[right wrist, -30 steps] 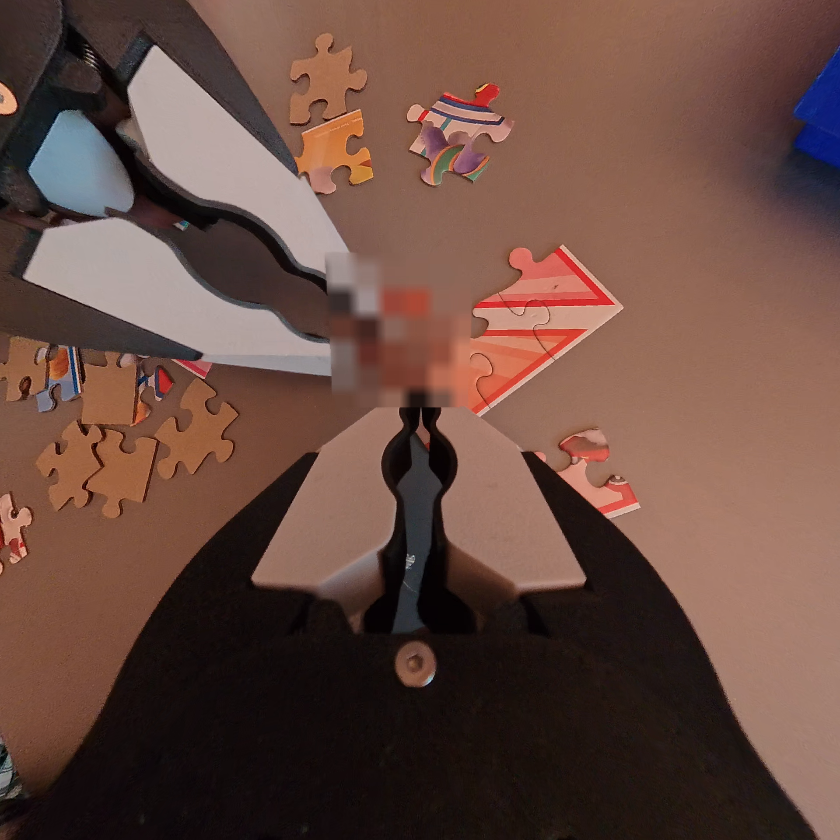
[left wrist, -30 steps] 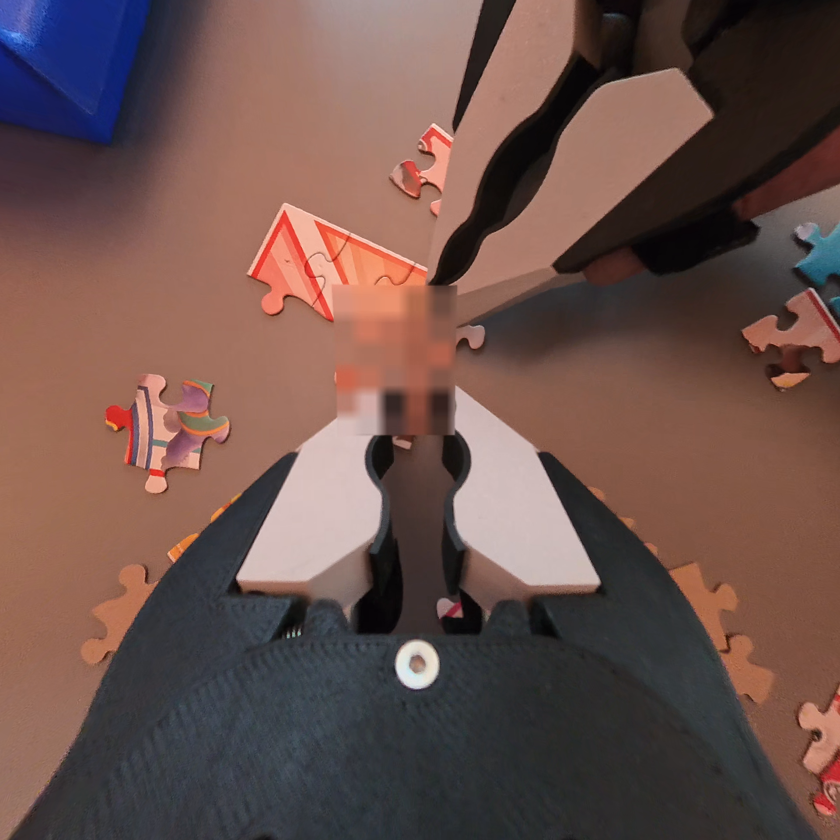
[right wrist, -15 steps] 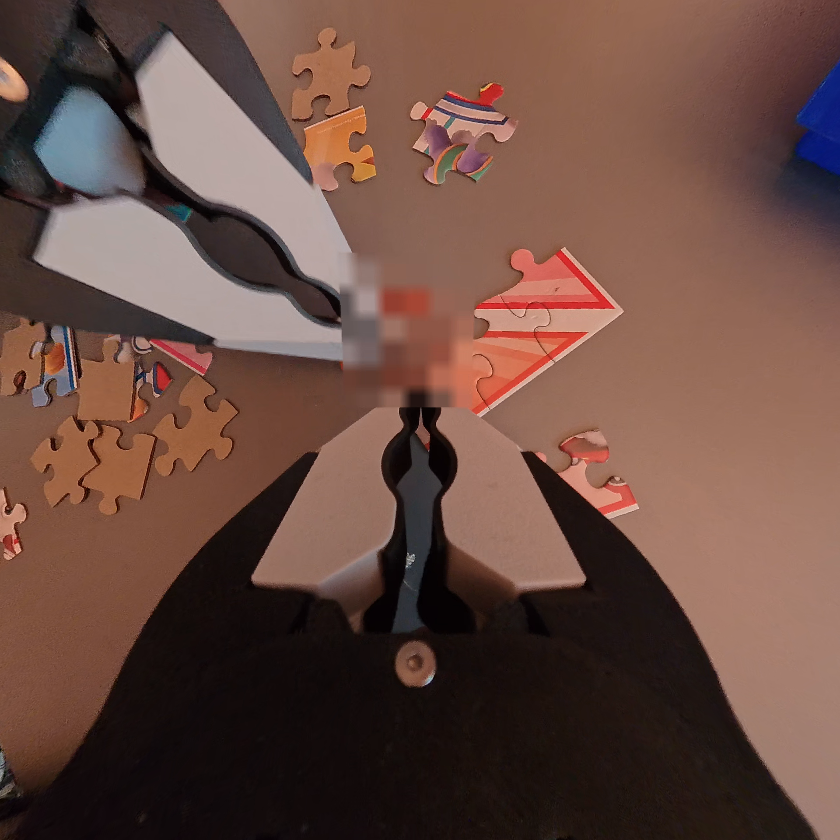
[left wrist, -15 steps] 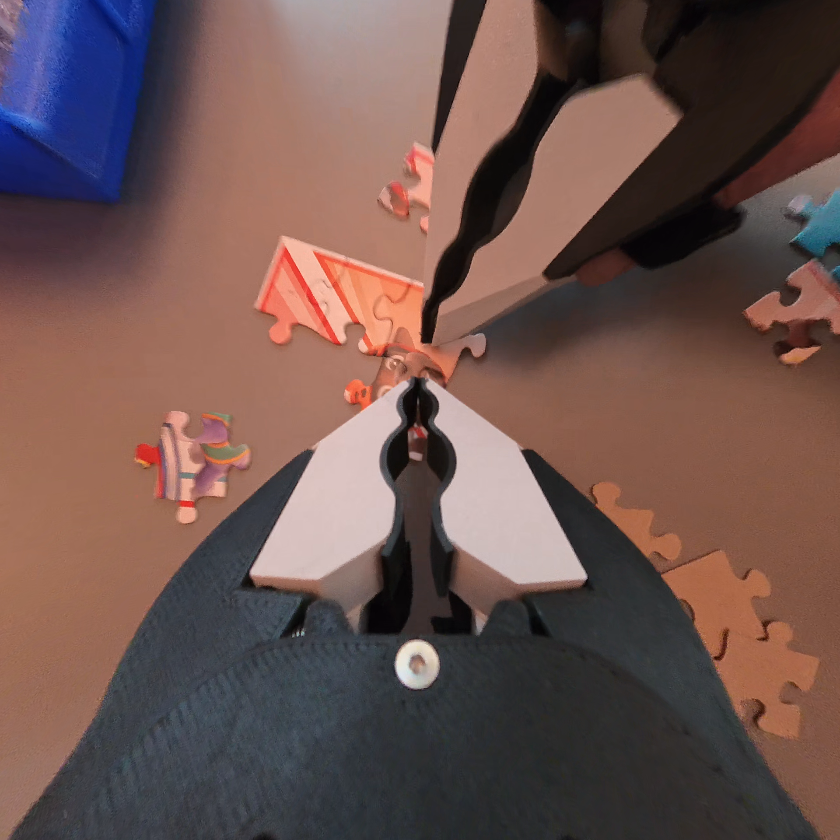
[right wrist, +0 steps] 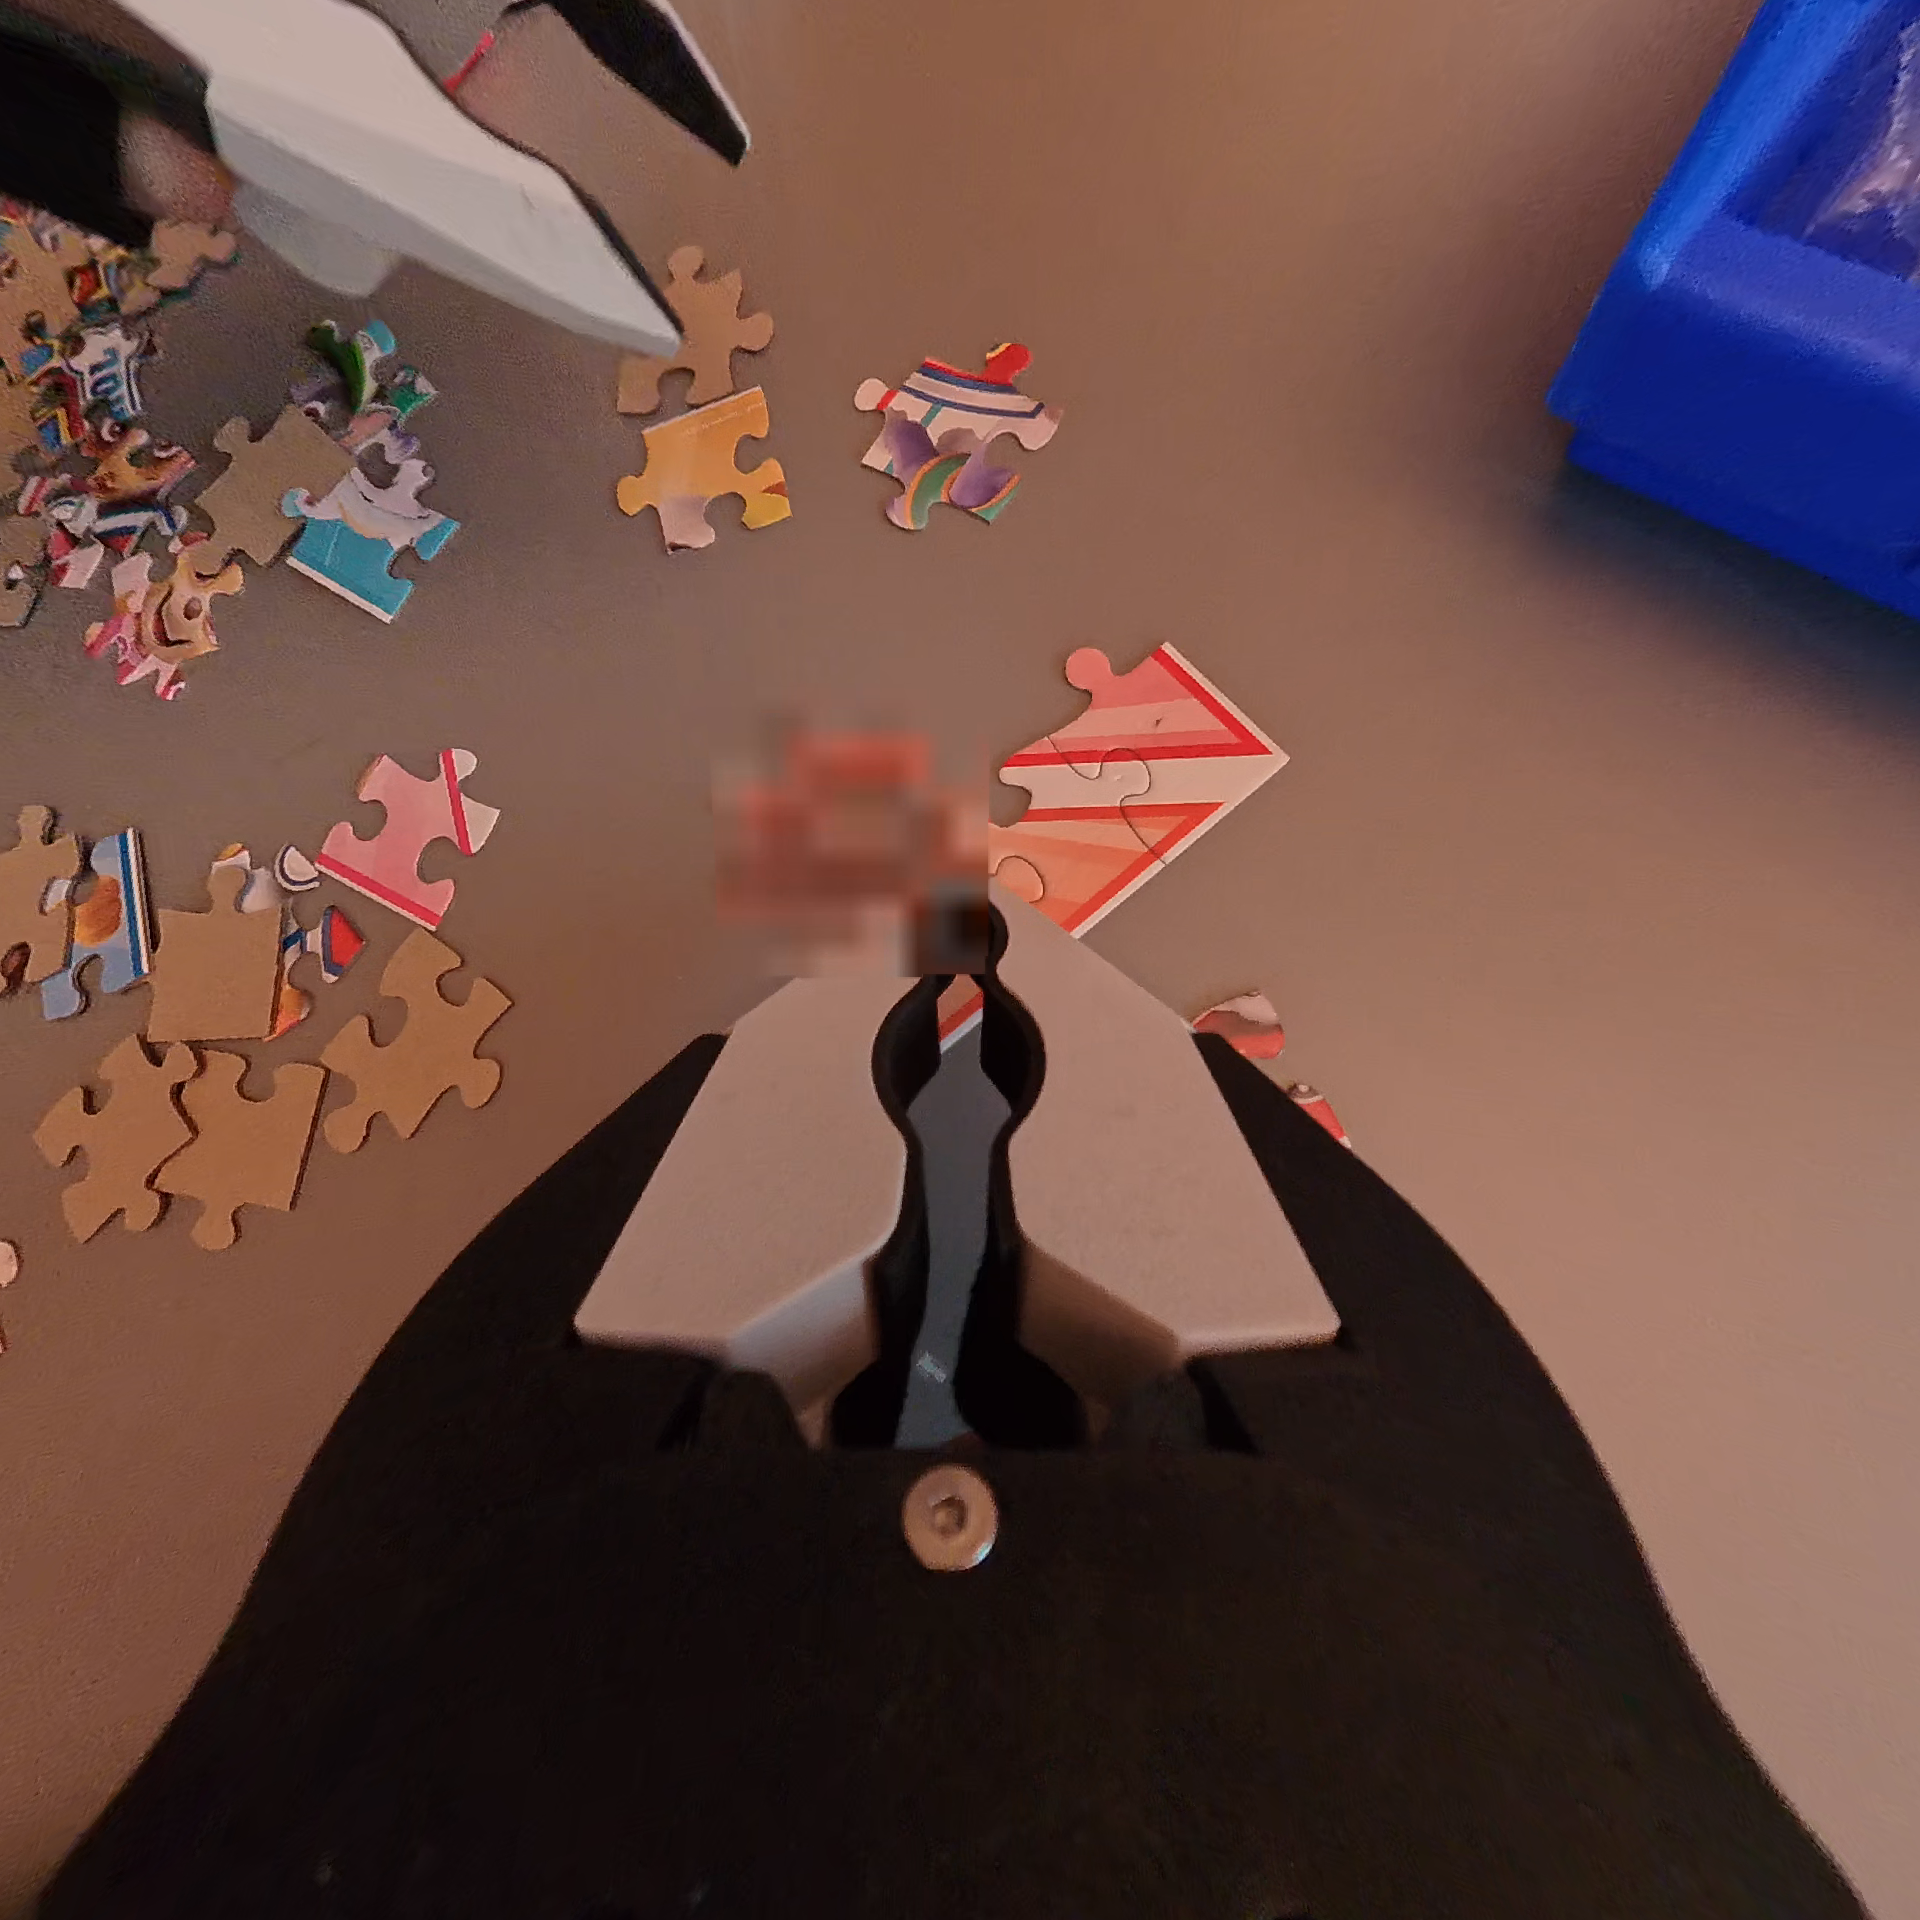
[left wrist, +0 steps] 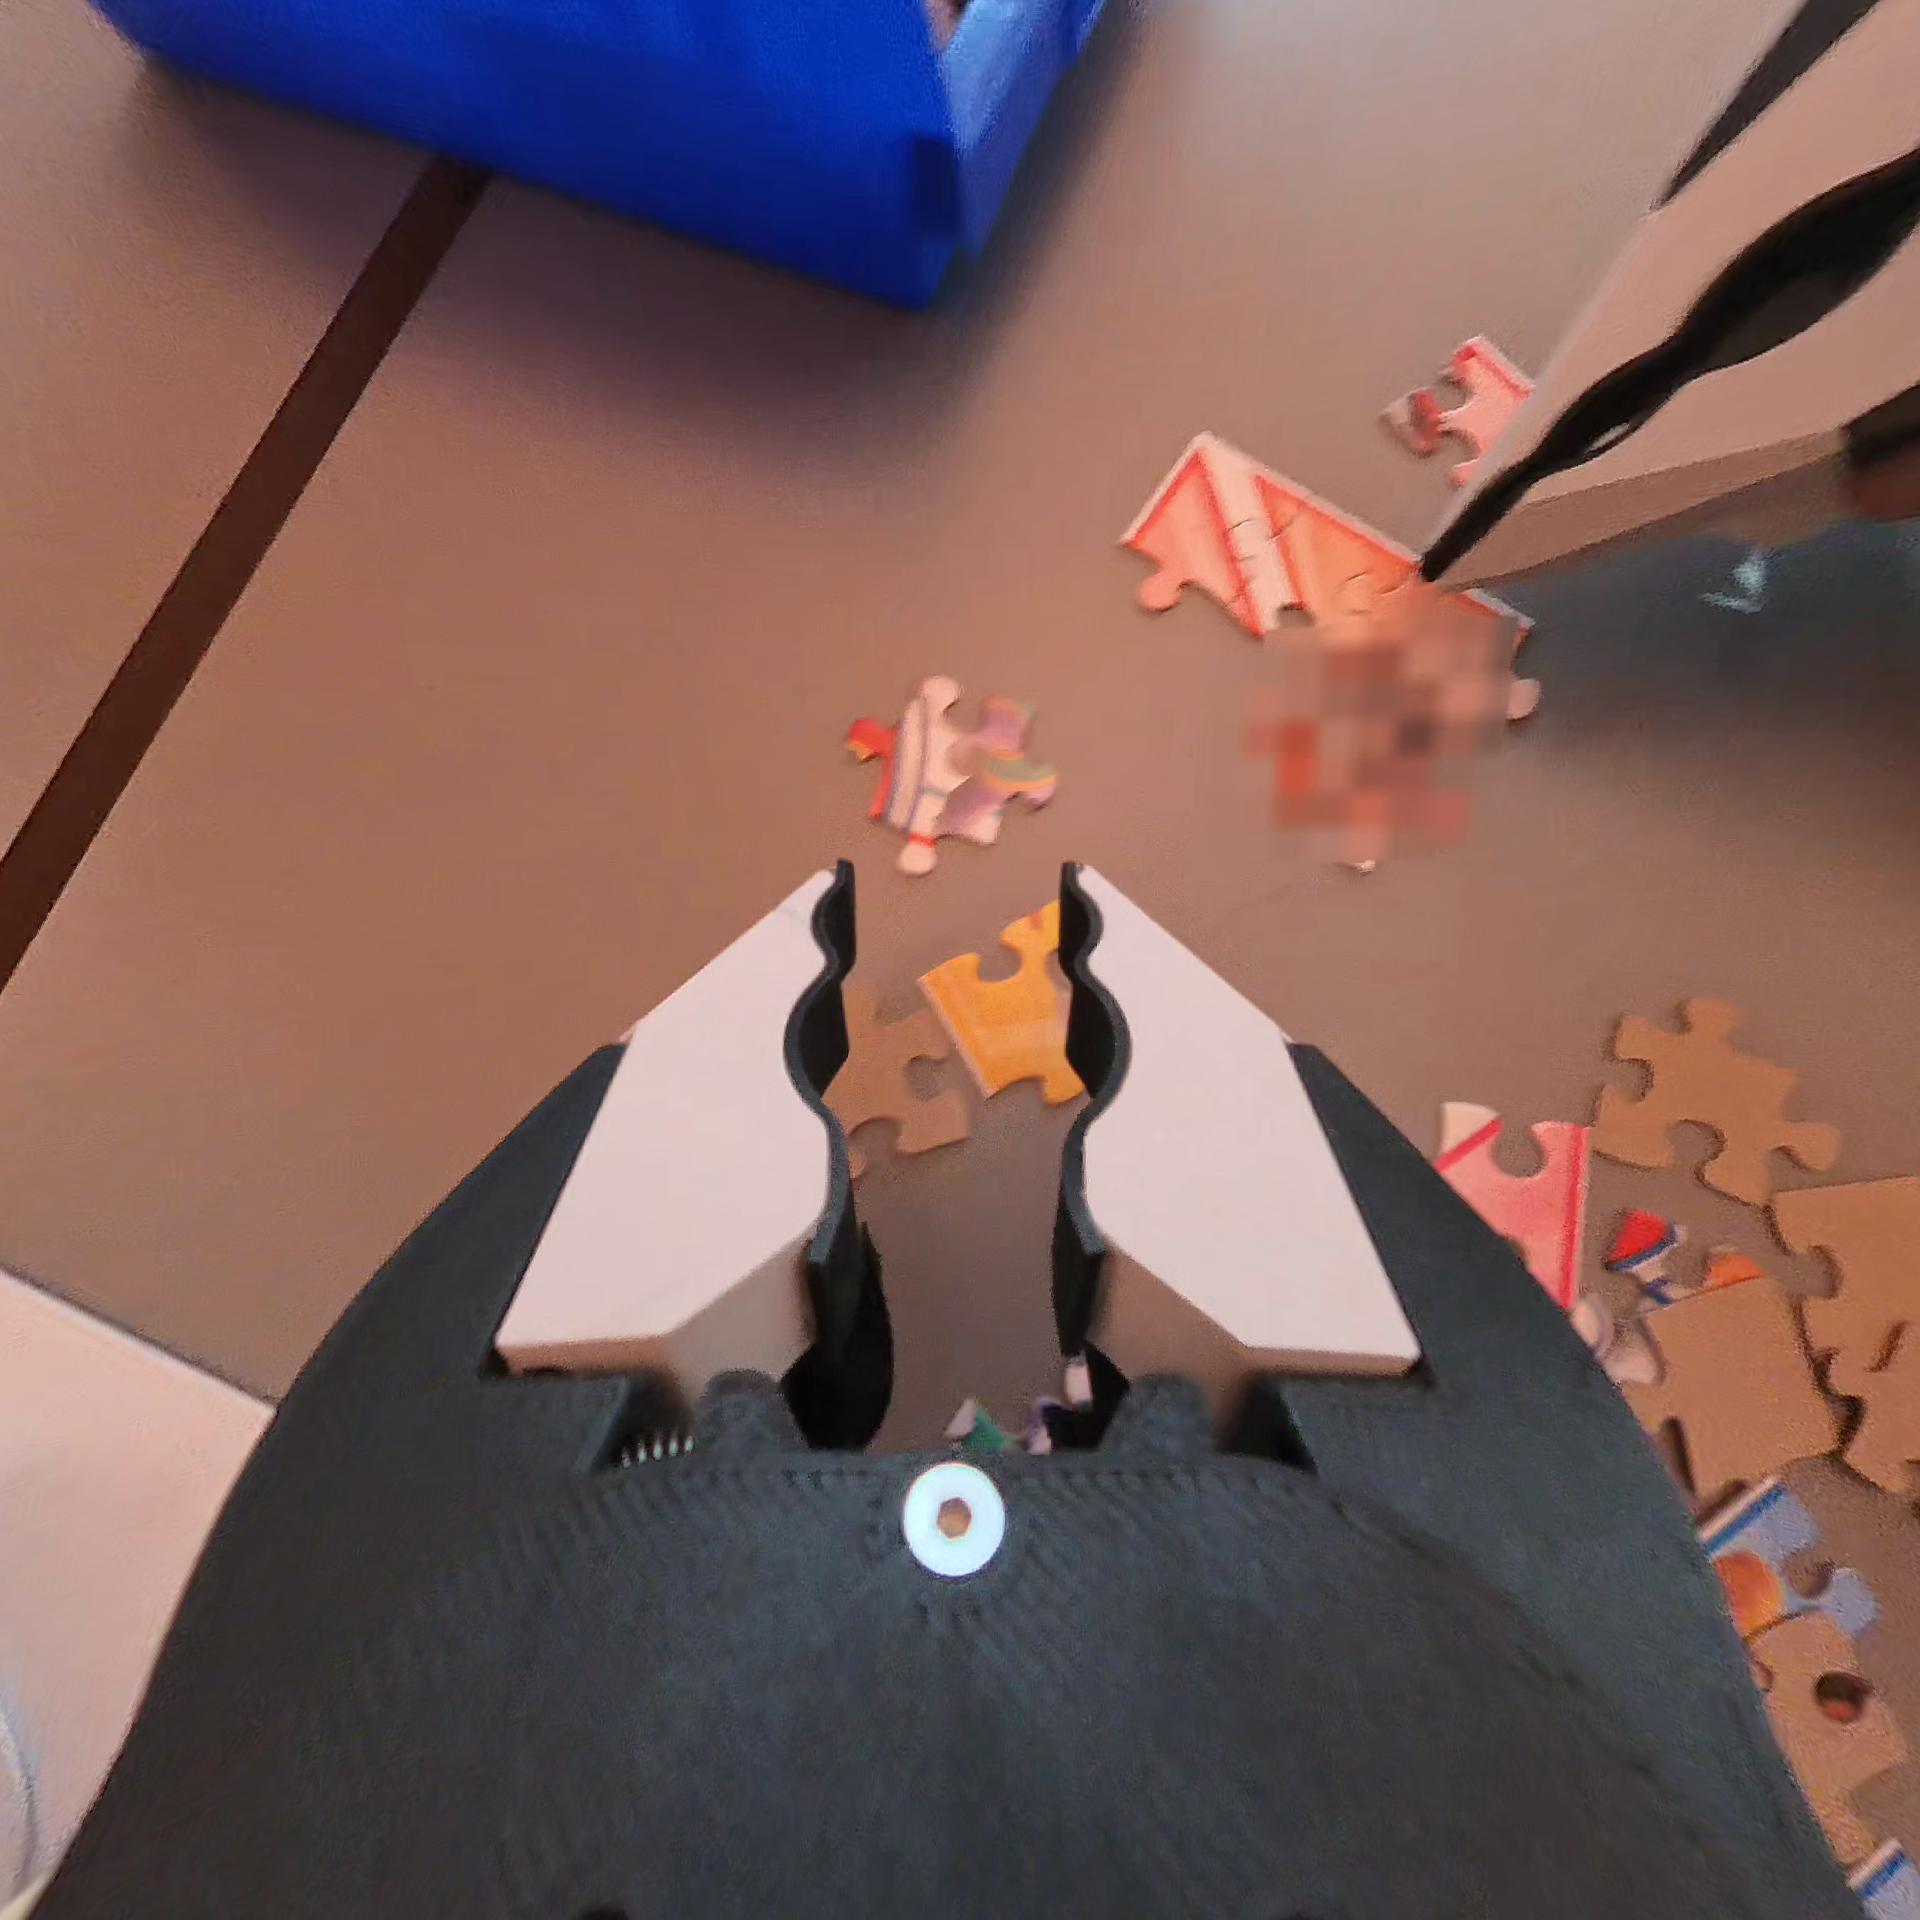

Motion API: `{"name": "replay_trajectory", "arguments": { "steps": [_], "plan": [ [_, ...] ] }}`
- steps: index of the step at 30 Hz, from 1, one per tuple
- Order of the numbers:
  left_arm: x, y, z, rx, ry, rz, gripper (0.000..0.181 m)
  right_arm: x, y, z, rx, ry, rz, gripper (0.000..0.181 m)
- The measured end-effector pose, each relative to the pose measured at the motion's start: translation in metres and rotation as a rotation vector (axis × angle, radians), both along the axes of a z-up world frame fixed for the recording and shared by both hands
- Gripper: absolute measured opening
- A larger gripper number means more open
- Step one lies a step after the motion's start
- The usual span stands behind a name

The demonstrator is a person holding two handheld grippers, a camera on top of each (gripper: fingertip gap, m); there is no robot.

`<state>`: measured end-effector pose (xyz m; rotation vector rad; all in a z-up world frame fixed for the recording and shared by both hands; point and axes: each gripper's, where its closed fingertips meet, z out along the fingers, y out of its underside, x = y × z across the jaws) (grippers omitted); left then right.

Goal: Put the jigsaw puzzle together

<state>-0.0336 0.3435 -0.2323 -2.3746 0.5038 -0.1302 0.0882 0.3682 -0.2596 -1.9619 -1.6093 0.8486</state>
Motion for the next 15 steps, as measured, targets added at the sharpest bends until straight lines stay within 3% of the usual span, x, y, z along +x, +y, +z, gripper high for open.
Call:
{"name": "replay_trajectory", "arguments": {
  "steps": [4, 7, 11, 13, 15],
  "plan": [
    [-0.018, -0.008, -0.024, -0.090, 0.062, 0.002, 0.045, 0.000, 0.000, 0.000, 0.007, 0.002, 0.004, 0.000],
    [-0.009, -0.019, -0.042, -0.152, 0.043, -0.059, 0.049, -0.001, 0.000, 0.001, 0.005, 0.007, 0.004, 0.000],
    [-0.002, -0.021, -0.044, -0.137, 0.030, -0.086, 0.048, -0.002, -0.001, 0.000, 0.006, 0.002, 0.012, 0.000],
    [0.006, -0.024, -0.045, -0.139, 0.012, -0.116, 0.036, -0.002, -0.002, -0.002, 0.007, -0.005, 0.017, 0.000],
    [0.008, -0.024, -0.045, -0.127, 0.015, -0.118, 0.035, -0.002, -0.002, -0.002, 0.007, -0.005, 0.017, 0.000]
  ]
}}
